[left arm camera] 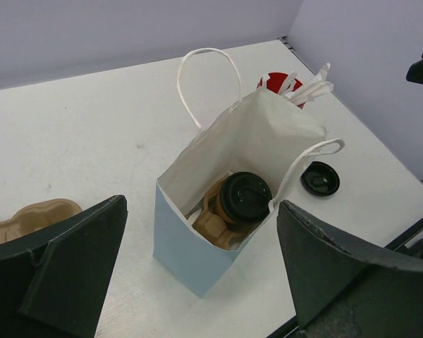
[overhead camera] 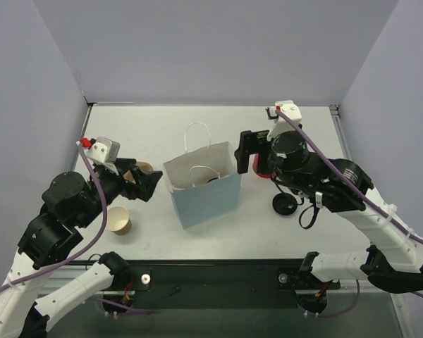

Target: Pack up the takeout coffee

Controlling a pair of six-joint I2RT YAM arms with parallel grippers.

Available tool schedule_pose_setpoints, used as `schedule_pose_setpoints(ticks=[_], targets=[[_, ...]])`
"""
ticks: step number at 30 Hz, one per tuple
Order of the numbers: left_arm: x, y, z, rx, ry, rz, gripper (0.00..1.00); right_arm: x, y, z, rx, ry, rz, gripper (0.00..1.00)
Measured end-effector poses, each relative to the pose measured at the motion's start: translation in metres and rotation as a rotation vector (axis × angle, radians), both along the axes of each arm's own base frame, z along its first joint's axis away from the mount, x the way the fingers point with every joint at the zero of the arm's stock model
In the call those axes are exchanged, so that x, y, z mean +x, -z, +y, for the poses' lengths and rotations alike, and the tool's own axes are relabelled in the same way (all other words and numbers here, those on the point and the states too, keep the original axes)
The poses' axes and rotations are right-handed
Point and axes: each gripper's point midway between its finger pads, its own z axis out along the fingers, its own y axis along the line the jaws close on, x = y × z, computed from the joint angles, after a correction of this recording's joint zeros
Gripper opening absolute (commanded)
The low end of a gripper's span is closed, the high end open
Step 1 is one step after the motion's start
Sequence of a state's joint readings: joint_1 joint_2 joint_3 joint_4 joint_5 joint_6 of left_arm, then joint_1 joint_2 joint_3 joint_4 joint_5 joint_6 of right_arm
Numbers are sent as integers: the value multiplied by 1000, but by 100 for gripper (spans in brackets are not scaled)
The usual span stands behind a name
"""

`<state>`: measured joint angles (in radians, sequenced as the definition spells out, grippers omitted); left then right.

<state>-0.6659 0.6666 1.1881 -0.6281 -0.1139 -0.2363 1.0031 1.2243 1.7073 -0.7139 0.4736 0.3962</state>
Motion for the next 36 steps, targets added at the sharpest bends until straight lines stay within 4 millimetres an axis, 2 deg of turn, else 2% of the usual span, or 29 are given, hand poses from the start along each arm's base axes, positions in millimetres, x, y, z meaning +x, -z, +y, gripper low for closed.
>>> schedule_pose_setpoints(ticks=[7,14,24,36], targets=[[-7,4,-6,-79,25,38,97,-16,18,-33,82,92,28,94],[-8,17,-11,-128,28,84,97,-24,25,-53,138,146,26,94],[-13,8,-9,-209,28,56,97,-27,23,-57,200,173,26,94],[-13,5,-10,-224,29,54,97,-28,23,-60,211,172,20,94]])
